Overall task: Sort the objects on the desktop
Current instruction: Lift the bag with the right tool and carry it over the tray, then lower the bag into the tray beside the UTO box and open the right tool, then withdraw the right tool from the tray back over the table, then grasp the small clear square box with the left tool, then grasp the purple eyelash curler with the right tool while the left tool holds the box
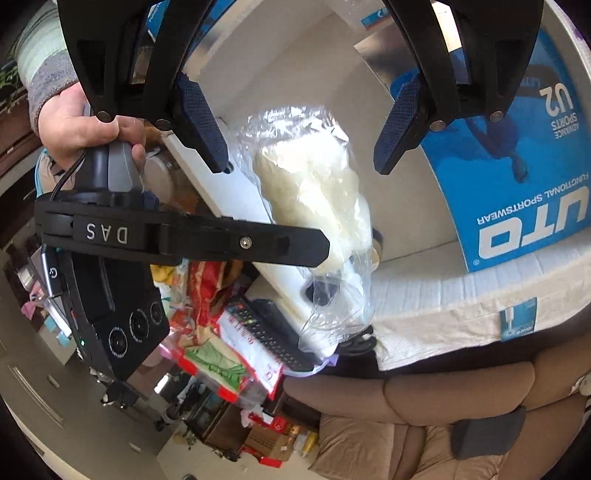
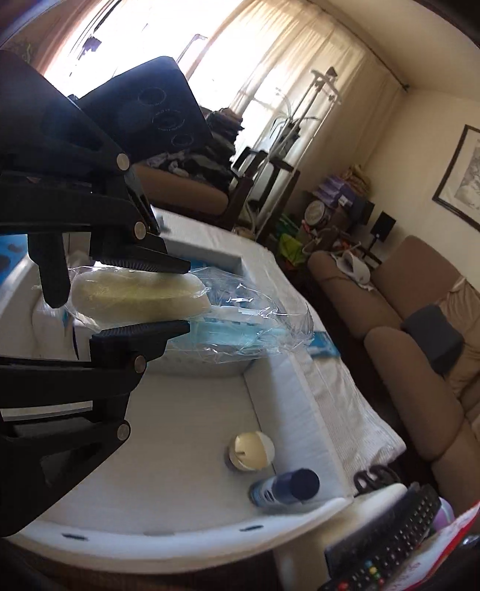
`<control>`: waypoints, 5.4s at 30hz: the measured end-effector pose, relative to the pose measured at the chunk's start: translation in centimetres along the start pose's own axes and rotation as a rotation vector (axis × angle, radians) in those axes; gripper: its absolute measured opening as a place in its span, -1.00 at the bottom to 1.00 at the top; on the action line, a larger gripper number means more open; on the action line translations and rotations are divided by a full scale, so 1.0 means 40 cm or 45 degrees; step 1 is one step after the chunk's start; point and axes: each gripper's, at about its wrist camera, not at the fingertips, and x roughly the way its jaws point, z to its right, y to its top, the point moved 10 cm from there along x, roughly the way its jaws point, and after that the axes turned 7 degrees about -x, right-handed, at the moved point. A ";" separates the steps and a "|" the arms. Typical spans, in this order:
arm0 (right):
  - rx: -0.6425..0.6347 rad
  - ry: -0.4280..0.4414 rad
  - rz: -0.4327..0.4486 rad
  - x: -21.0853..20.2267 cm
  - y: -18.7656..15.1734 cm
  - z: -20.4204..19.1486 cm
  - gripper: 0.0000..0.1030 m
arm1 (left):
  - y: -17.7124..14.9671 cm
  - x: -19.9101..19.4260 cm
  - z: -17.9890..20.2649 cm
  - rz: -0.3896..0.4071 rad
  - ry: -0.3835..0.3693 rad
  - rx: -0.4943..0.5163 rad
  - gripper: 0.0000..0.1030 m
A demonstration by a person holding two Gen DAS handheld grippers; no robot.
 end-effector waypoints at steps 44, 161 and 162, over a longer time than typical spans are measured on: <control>-0.052 -0.402 -0.497 0.317 -0.149 0.140 -0.29 | -0.041 -0.092 -0.123 0.022 -0.018 -0.182 0.65; -0.577 -0.289 -0.386 0.835 -0.552 -0.743 0.10 | -0.606 -0.868 -0.911 0.680 0.510 -0.721 -0.17; -0.560 -0.313 -0.393 0.848 -0.556 -0.732 0.11 | -0.603 -0.867 -0.908 0.680 0.510 -0.716 -0.17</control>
